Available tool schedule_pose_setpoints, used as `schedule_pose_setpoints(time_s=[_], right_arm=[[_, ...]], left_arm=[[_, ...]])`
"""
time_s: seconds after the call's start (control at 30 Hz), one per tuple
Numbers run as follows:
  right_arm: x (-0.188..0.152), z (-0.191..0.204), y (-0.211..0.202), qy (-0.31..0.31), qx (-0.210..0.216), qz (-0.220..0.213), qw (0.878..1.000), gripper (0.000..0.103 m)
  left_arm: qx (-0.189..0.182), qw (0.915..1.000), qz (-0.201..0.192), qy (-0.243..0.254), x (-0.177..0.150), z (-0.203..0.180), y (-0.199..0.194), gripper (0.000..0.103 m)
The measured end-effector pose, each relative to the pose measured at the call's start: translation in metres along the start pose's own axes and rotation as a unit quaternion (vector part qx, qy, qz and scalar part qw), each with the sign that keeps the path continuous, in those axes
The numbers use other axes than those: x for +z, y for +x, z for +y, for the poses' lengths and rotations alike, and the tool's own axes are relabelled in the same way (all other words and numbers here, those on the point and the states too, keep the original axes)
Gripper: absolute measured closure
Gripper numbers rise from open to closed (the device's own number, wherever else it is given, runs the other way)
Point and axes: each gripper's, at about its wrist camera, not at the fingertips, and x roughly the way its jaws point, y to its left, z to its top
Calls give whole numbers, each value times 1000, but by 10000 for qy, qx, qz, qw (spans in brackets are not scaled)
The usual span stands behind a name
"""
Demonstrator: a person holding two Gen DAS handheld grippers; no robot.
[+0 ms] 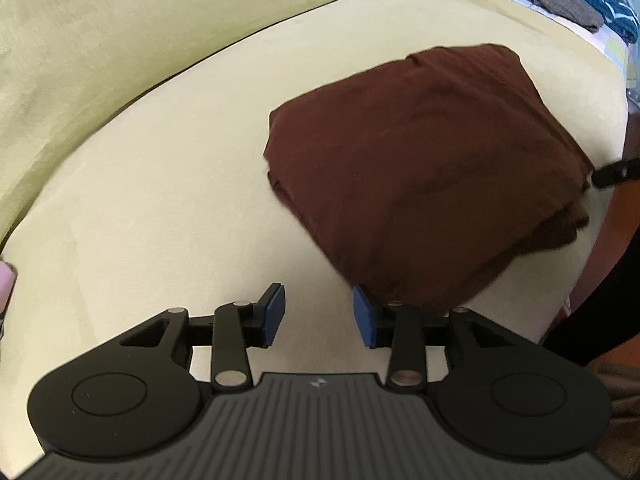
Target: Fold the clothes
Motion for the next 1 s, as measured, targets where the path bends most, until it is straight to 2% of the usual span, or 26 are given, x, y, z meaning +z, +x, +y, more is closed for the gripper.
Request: schedule_pose_setpoints(time_s=[0.07,0.17,0.2,0.27,0.37,0.43,0.5,0.53,0.6,0.63,0.7,0.73,0.77,0.87,1.0], right_arm=[[0,-3,-10,198,224,-89,9995,62],[2,-21,-16,937,667,-166,9932,57],[4,-27,-14,1190,790,-204,9895,57],[6,-30,-10,1331,779,-205,9878,56],[5,-26,-9,1297,799,-231,9881,56],[3,-25,-9,1268,838,-214,9882,56],[1,-24,-10,1222,829,-211,9888,56],[0,-24,-9,1213,823,-217,9890,56],[0,-25,-11,1232,862,-237,9884,56],[0,-26,-11,1245,887,-249,9879,56],[-1,-28,-14,1262,935,-297,9871,57],[-1,-29,-15,1280,953,-310,9867,57],[-2,-31,-15,1330,1005,-299,9856,61],[-3,-37,-13,1530,1159,-251,9811,66],[-4,-46,-9,1814,1252,-179,9752,66]], left_arm=[[-101,9997,11,-215,-7,5,-7,56],[-320,9975,-11,-628,-10,10,-13,53],[-449,9953,-25,-853,-10,11,-15,52],[-741,9883,-59,-1330,-10,15,-17,51],[-1306,9677,-115,-2154,-13,24,-12,47],[-1661,9441,-109,-2845,-19,36,-4,47],[-1898,9263,-12,-3255,-23,44,6,49],[-1927,9223,19,-3350,-24,45,9,50],[-1970,9123,108,-3588,-27,50,18,58],[-2043,9074,117,-3670,-28,51,21,65],[-2205,8946,145,-3883,-30,55,29,68],[-2284,8881,155,-3985,-31,57,33,80],[-2334,8852,139,-4023,-31,58,36,94],[-2490,8760,29,-4130,-30,59,37,95],[-2420,8865,-79,-3942,-26,60,30,96]])
